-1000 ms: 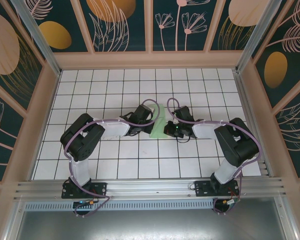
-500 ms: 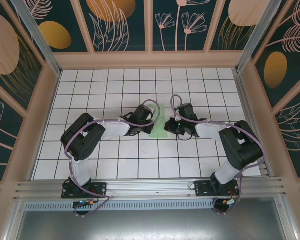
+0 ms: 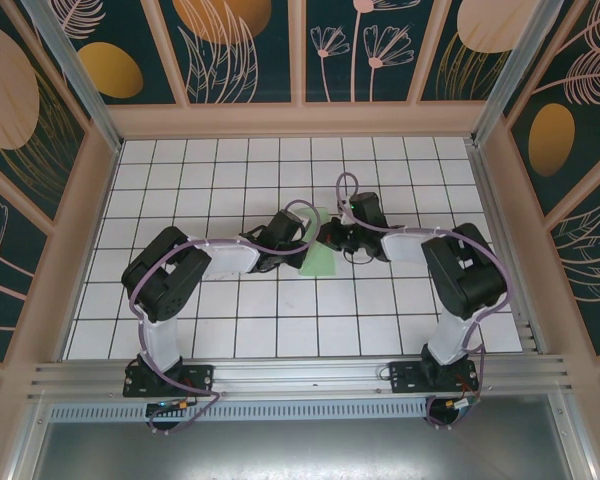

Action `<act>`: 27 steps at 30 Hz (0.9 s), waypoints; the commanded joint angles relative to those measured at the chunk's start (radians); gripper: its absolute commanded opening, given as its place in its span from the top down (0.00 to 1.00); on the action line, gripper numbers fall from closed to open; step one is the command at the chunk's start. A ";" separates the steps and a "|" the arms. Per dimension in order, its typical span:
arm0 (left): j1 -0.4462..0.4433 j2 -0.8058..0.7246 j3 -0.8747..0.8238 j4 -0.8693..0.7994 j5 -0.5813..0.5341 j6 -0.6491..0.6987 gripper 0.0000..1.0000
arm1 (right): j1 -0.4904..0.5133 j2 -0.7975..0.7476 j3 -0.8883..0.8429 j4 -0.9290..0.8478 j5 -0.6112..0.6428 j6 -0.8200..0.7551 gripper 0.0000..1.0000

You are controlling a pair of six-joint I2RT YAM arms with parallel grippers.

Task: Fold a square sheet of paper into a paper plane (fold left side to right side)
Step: Fold the triangle a second time at the center of the table.

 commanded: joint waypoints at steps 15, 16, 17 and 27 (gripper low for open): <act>0.006 0.004 -0.022 -0.015 0.018 0.017 1.00 | 0.038 0.104 0.072 -0.108 0.028 -0.057 1.00; 0.007 0.004 -0.022 -0.015 0.018 0.016 1.00 | 0.040 0.104 0.072 -0.116 0.034 -0.062 1.00; 0.006 0.004 -0.022 -0.015 0.020 0.016 1.00 | 0.040 0.104 0.070 -0.126 0.042 -0.067 1.00; 0.007 -0.003 -0.022 -0.012 0.028 0.012 1.00 | 0.041 0.097 0.040 -0.145 0.073 -0.083 1.00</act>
